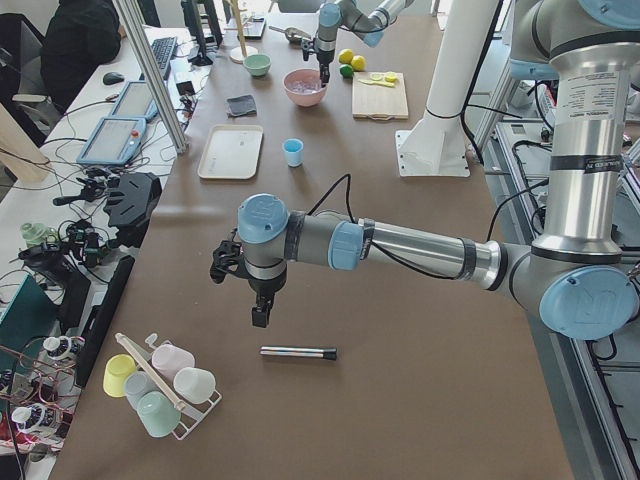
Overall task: Mash ice and strawberries in cup
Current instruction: 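Close the right gripper on an ice cube and lift it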
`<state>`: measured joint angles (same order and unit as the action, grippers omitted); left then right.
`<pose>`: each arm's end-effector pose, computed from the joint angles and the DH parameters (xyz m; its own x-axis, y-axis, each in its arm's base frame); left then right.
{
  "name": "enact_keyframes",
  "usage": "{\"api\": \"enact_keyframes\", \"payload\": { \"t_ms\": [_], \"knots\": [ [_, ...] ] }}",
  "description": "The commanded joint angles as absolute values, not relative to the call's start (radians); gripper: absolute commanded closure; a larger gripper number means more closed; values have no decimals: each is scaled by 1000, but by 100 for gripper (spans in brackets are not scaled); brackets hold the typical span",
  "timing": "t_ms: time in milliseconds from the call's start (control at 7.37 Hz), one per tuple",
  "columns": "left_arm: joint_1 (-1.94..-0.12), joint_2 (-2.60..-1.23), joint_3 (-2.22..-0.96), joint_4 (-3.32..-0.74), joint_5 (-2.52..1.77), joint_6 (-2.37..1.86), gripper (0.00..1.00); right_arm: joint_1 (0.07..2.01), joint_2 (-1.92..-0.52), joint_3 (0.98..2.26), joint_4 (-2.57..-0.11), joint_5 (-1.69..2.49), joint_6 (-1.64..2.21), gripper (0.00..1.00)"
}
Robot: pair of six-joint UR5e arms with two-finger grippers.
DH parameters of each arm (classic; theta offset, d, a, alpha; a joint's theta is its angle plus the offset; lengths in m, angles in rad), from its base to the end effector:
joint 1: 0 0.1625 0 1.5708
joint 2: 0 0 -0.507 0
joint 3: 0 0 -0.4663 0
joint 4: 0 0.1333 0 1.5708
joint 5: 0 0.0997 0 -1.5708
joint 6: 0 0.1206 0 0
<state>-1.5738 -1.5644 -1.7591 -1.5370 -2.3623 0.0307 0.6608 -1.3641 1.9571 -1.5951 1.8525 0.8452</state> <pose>-0.0492 -0.5663 0.6542 0.7029 0.1332 -0.6988 -0.0186 0.9854 0.1691 -0.4418 -0.4698 0.4420 0.8105 -0.1773 0.5583 0.0888 0.9793 0.1821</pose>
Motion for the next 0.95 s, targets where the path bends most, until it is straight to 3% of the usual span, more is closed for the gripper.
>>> {"api": "enact_keyframes", "payload": {
  "t_ms": [0,407,814],
  "knots": [
    [-1572,-1568,-1758,-1537,-2362,31,1,655,-1365,1953,-1595,1845,845,51],
    [-1572,-1568,-1758,-1537,-2362,29,1,652,-1367,1953,-1595,1845,844,77],
    [-1572,-1569,-1758,-1537,-2362,29,1,678,-1339,1963,-1644,1859,831,84]
  ]
}}
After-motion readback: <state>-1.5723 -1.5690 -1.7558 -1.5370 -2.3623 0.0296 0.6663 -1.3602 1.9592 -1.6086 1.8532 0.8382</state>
